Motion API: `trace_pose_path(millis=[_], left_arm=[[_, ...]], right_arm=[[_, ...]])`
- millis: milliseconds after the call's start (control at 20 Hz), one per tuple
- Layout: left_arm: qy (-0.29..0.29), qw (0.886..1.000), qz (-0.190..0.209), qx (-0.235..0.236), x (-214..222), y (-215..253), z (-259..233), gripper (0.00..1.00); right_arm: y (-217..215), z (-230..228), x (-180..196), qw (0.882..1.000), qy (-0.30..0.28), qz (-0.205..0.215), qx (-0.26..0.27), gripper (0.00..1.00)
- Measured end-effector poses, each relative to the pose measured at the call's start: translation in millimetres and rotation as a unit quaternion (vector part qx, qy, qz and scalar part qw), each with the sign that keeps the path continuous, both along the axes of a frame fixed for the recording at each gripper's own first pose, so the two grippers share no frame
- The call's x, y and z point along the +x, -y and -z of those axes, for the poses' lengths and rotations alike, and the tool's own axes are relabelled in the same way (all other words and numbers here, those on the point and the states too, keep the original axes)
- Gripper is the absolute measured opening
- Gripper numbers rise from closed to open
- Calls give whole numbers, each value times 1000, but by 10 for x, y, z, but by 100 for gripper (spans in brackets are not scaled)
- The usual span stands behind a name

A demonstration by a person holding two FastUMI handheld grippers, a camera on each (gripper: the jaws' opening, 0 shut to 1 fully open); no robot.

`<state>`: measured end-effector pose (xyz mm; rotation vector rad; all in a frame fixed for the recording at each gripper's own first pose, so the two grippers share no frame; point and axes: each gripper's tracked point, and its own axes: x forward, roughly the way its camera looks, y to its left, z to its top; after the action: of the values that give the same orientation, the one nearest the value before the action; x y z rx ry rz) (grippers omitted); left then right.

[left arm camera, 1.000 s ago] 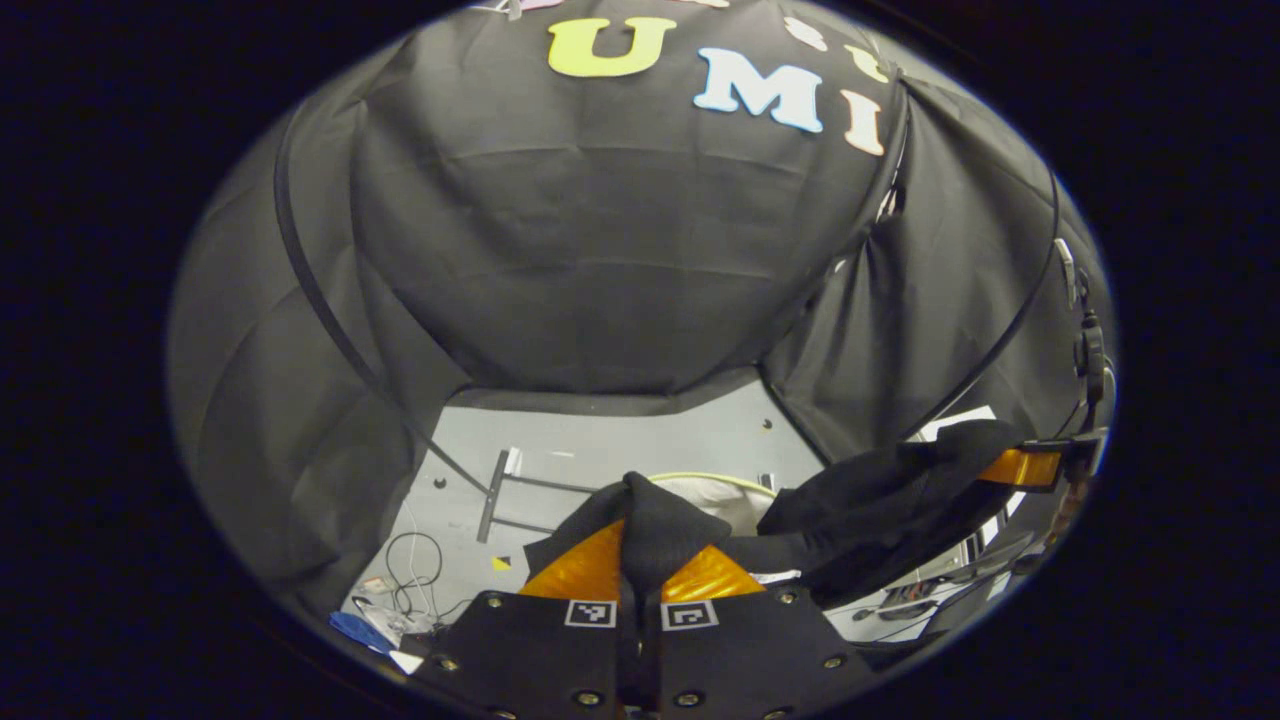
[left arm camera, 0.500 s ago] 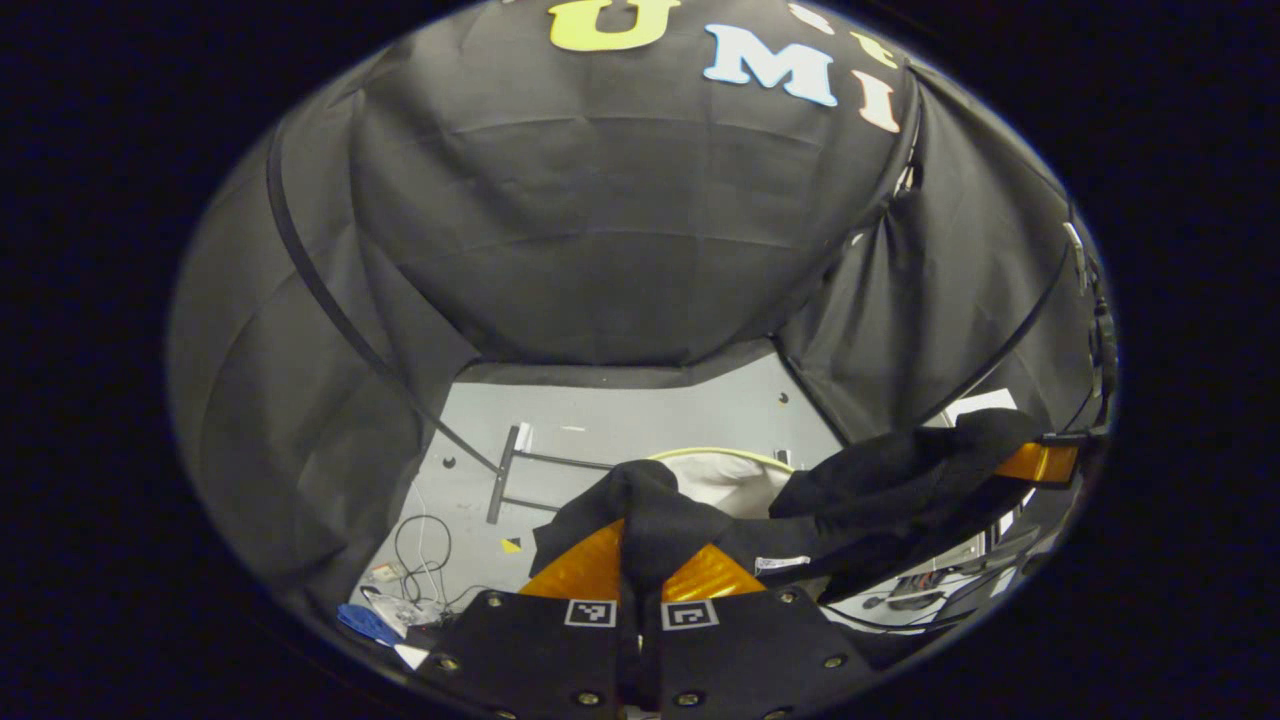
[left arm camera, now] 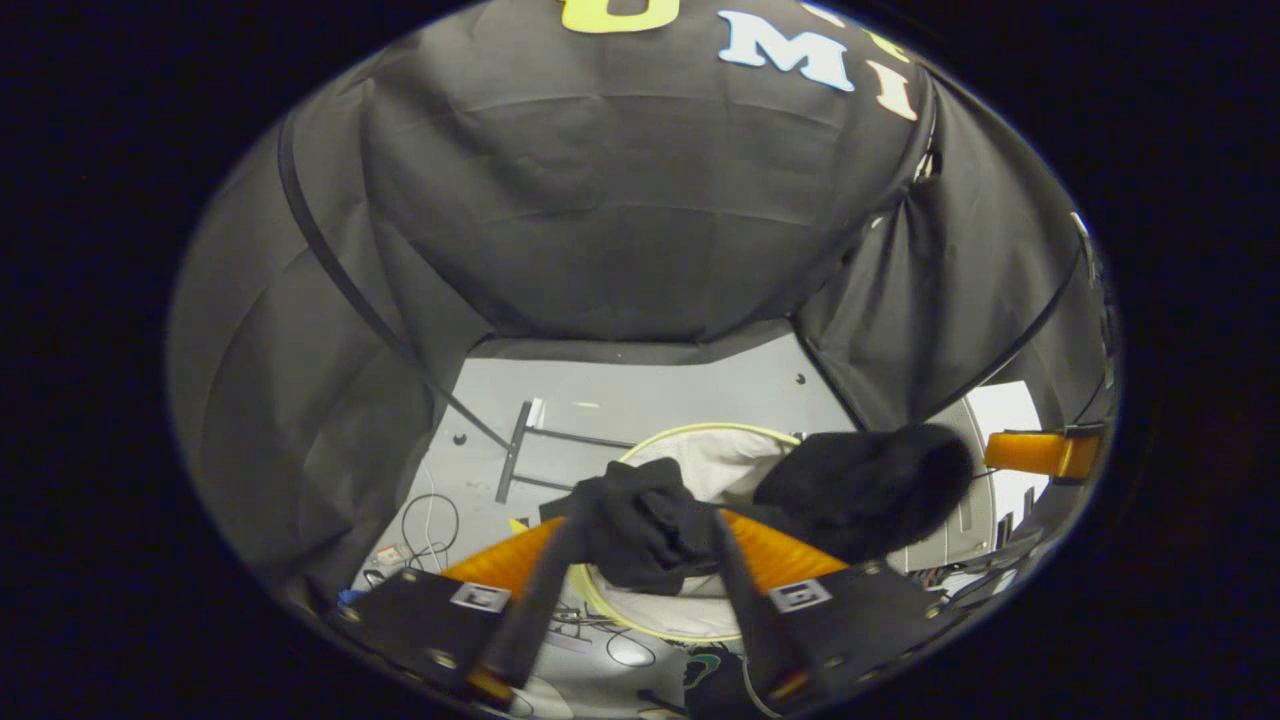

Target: Grasp the clothes on the hanger with both hands and then place them into the laundry hamper below.

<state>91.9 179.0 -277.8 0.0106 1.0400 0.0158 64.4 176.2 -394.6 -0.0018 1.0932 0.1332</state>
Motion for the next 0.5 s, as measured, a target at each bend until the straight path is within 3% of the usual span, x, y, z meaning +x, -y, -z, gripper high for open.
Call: trace_pose_path(millis=[50, 150, 500], left_arm=[[-5, 1000, -6, 1, -31, -6, 24, 87], [-7, 1000, -11, 6, -93, 8, 74, 87], [11, 999, -27, 31, -289, -82, -186, 87]], right_arm=[[23, 3, 24, 1000, 4, 1, -1, 84], [84, -59, 45, 1000, 15, 5, -8, 95], [298, -248, 15, 999, 46, 17, -18, 99]])
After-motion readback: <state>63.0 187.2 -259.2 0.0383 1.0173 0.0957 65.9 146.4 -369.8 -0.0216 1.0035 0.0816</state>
